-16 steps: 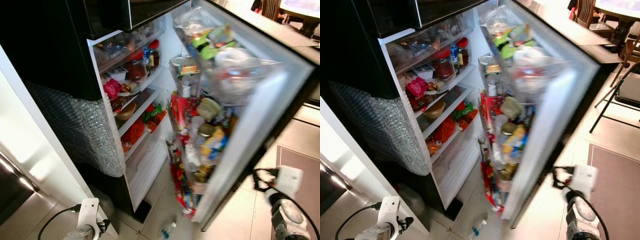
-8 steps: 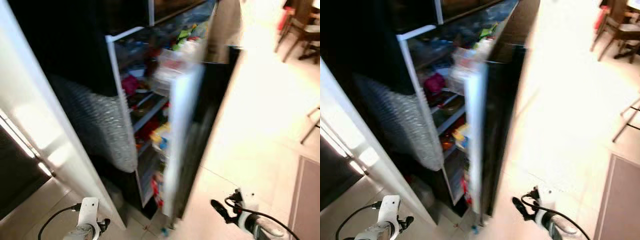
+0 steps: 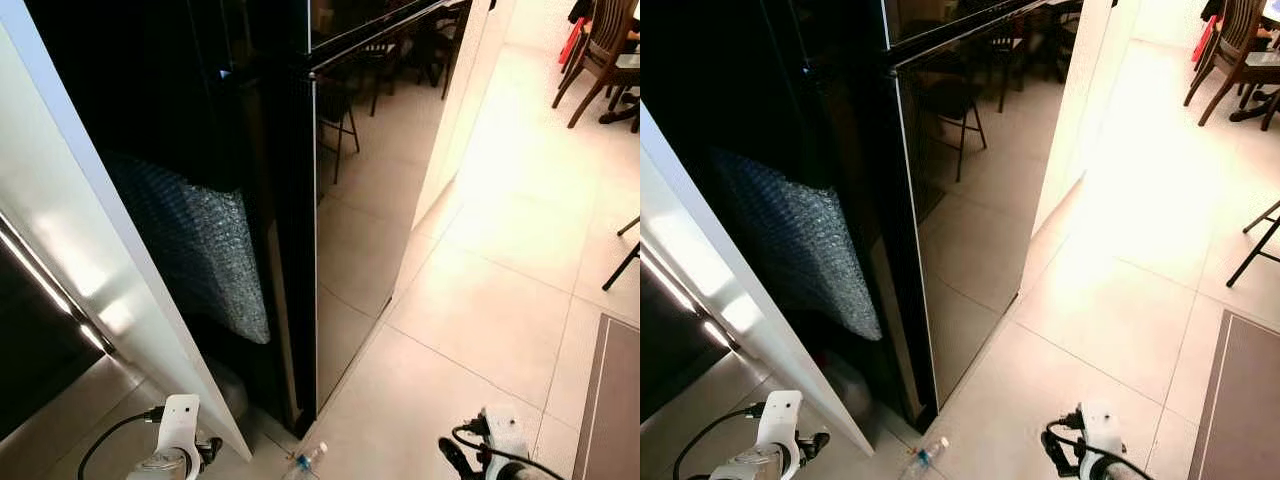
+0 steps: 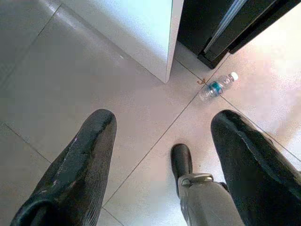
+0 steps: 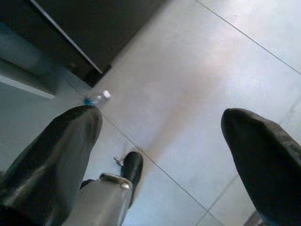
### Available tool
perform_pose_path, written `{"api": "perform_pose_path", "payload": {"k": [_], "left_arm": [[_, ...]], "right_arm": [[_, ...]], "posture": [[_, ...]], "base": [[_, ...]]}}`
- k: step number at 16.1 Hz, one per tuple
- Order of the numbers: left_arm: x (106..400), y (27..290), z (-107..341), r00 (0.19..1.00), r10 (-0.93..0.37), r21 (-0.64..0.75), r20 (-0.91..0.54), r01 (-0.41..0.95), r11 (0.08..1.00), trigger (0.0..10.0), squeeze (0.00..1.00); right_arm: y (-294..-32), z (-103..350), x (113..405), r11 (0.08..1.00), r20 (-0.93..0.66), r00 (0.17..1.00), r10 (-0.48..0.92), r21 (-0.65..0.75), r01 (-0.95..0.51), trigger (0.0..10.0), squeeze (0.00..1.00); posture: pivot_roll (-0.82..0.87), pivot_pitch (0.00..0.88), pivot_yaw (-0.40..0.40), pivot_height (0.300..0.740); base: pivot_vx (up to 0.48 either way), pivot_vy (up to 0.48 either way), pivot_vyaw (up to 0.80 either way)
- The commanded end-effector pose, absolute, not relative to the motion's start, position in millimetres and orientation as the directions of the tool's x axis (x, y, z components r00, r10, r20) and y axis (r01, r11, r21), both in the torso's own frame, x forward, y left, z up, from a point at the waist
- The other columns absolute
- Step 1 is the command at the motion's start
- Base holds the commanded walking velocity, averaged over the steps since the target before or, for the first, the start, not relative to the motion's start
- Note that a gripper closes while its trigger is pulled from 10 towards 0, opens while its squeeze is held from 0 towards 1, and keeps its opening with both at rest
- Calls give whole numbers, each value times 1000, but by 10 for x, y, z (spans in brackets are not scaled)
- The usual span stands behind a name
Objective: Restocking fridge
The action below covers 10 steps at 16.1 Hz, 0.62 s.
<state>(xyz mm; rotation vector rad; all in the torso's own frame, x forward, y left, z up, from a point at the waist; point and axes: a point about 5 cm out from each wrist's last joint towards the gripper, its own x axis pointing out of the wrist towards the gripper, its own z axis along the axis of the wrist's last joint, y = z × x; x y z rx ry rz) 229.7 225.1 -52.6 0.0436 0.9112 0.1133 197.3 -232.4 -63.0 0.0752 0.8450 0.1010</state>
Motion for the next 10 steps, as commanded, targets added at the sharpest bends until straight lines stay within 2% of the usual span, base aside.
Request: {"api": "perform_pose_path", "payload": {"k": [1, 4, 8, 10], "left_arm": [[2241, 2239, -566, 588, 113, 89, -801, -70, 994, 10000, 0], [2238, 2235, -569, 588, 113, 88, -801, -70, 994, 10000, 0], [2246, 2229, -566, 590, 118, 88, -799, -79, 993, 10000, 0], [2252, 2229, -562, 594, 124, 82, -795, -97, 992, 10000, 0]], "right_arm": [[-2311, -695, 1881, 995, -774, 626, 93, 96, -29, 10000, 0], [-2277, -749, 1813, 997, -794, 605, 57, 79, 10, 10000, 0], [-2277, -821, 1699, 988, -823, 567, -26, 67, 142, 10000, 0], [-2246, -862, 1634, 990, -844, 535, -33, 46, 134, 10000, 0]], "posture": [[-21, 0, -17, 740], [-19, 0, -18, 740], [-1, 0, -31, 740], [8, 0, -35, 740]], "base": [[0, 0, 0], [0, 0, 0], [0, 0, 0], [0, 0, 0]]}}
